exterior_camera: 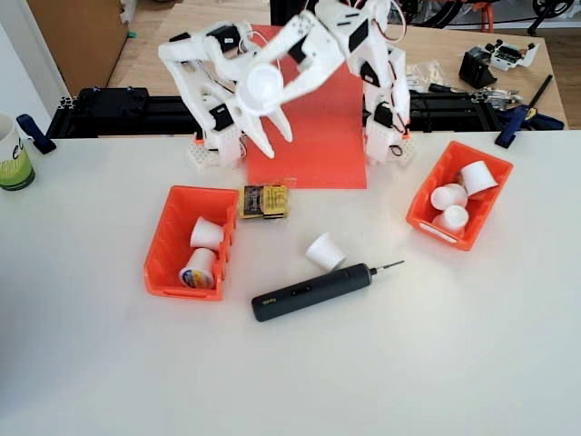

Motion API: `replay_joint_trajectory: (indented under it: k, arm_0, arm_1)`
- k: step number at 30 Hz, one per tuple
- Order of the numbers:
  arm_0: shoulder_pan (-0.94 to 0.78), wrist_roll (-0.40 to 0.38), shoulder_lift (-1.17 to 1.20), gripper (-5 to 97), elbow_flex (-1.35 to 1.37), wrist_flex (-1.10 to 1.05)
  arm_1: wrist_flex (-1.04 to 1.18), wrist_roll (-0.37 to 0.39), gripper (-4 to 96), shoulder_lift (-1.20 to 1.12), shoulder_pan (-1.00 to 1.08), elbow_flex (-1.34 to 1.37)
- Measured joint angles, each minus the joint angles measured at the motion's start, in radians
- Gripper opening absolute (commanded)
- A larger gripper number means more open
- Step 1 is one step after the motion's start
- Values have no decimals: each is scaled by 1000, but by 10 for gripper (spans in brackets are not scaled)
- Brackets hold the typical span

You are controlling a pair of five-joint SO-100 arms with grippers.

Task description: Sort the coffee pods, blue into left, red into right

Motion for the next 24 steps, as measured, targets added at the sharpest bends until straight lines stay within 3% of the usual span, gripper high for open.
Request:
replay_joint_trajectory:
  k: [3, 8, 17, 19, 24]
  arm_0:
    - [-15, 0, 0, 228, 46, -43]
    - [-28, -3, 0, 224, 66, -92]
    - [-28, -57, 0, 223, 160, -189]
    - [-28, -71, 0, 221, 166, -206]
    - [-28, -86, 0, 223, 176, -215]
  arm_1:
    - [-118, -253, 40, 0, -26, -40]
    - [-115, -652, 94, 0, -54, -229]
    - [43, -1264, 103, 112, -308, -319]
    - [126, -1370, 96, 115, -321, -319]
    - [245, -1496, 86, 114, -324, -219]
